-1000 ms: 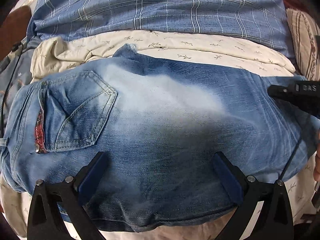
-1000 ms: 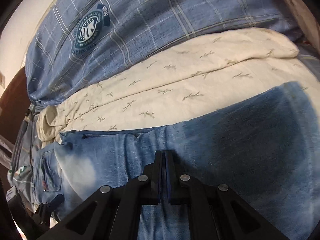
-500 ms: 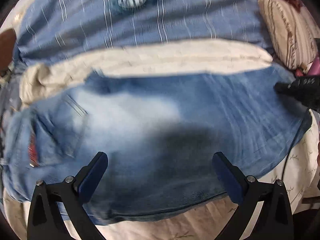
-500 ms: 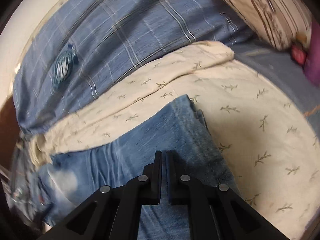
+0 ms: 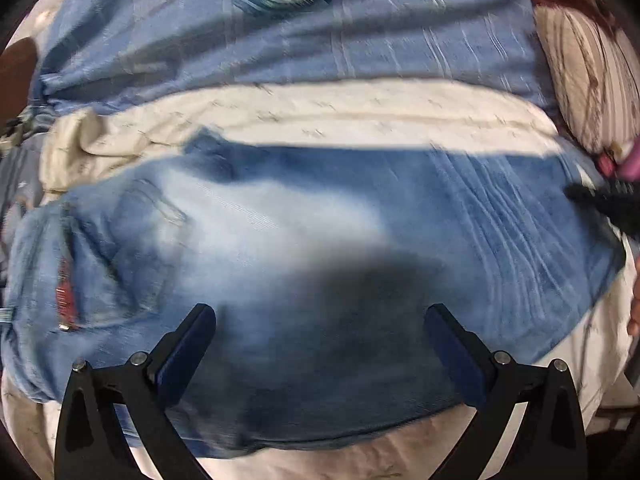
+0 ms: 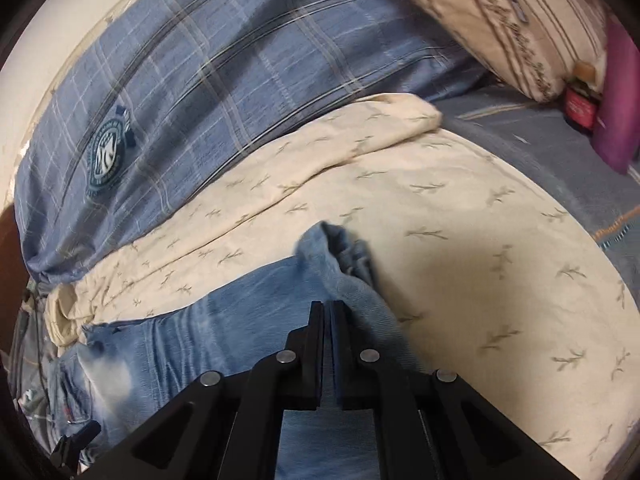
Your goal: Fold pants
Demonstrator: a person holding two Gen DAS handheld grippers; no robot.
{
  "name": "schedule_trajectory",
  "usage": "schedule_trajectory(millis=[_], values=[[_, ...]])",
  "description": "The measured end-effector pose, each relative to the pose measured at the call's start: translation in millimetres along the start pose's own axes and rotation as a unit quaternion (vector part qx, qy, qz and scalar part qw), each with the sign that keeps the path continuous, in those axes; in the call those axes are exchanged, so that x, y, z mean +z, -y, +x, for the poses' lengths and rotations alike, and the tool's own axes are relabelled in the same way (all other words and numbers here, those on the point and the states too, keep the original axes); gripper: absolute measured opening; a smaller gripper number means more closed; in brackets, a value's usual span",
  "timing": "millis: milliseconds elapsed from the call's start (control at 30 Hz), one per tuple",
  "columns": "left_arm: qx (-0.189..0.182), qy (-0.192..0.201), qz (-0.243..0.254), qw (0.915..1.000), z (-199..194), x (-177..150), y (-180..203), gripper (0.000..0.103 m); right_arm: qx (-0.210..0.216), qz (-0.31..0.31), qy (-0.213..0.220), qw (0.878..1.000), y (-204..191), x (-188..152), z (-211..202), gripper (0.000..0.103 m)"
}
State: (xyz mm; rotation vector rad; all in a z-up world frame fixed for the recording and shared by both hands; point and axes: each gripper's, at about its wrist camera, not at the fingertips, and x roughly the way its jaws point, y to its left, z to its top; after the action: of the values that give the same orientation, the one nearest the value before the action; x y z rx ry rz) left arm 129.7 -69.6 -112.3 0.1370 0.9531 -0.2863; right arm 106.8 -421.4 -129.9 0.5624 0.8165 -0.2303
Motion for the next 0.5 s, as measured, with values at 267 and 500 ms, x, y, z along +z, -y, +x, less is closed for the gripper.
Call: schedule_trajectory(millis=[267,500], values=[[0.057,-0.031,-0.080,0.9947,14.6,-0.3,-54.6,0.103,0.025,0.013,-0.003,1.000,9.5,-10.8,-21.3,0.007],[0.054,-0.021,-0.044,0.9973,12.1,-6.3,-40.8,0.103,0.027,0.002,-0.006,1.000,-3.1,-27.9,-32.8,0.007]])
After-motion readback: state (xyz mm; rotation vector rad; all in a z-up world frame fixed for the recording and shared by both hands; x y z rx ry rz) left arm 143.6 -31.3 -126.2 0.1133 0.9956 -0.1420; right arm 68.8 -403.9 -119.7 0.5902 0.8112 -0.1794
